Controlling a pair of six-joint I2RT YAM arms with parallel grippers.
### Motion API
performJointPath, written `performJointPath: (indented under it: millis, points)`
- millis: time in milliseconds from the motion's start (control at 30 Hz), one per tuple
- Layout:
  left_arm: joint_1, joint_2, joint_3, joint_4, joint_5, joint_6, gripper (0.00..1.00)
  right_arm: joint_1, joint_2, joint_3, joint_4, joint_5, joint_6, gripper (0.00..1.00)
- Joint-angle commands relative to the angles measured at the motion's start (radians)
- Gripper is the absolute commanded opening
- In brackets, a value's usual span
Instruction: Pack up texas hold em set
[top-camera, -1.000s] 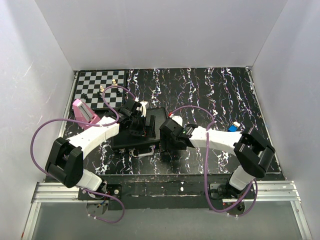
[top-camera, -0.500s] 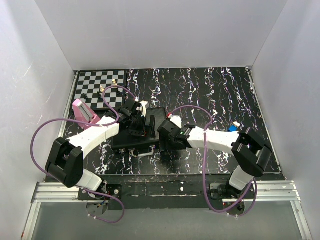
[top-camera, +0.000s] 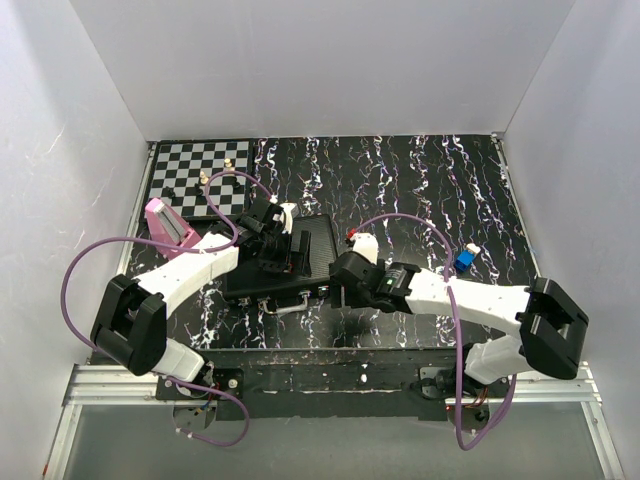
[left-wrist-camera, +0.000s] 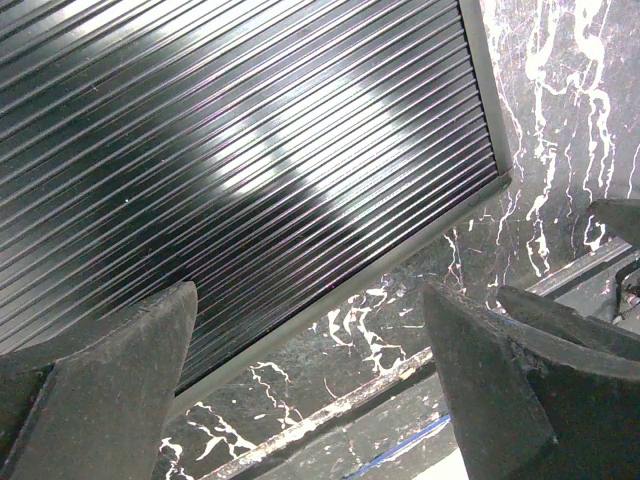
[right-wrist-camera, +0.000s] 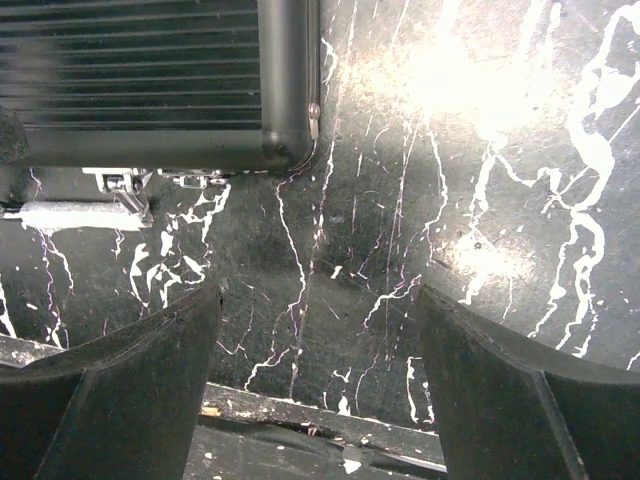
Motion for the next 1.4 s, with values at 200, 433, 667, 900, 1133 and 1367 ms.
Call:
performJointPath:
  millis: [200,433,667,900,1133,1367]
  points:
    - [-0.011,0.075,-0.065,-0.066,0.001,0.013,0.98,-0.001,-0.037,-0.008,-0.042,0.062,0.024,0.90]
    - [-0.011,0.018,-0.071,-0.057,-0.034,0.016,0.98,-0.051,-0.076,0.007,-0.010,-0.014,-0.041,0.93]
    - [-0.011,-0.087,-0.042,-0.020,-0.071,0.014,0.98,-0.154,-0.137,0.026,0.017,-0.107,-0.089,0.95]
    - [-0.011,-0.153,0.059,-0.041,-0.096,-0.006,0.98,-0.196,-0.163,0.046,0.007,-0.121,-0.123,0.95]
    - [0.030,-0.216,0.026,-0.188,-0.174,-0.005,0.98,-0.199,-0.137,0.052,0.004,-0.136,-0.134,0.94]
    - [0.283,-0.351,-0.070,-0.215,-0.100,-0.029,0.98,-0.240,-0.083,0.082,0.062,-0.229,-0.144,0.94]
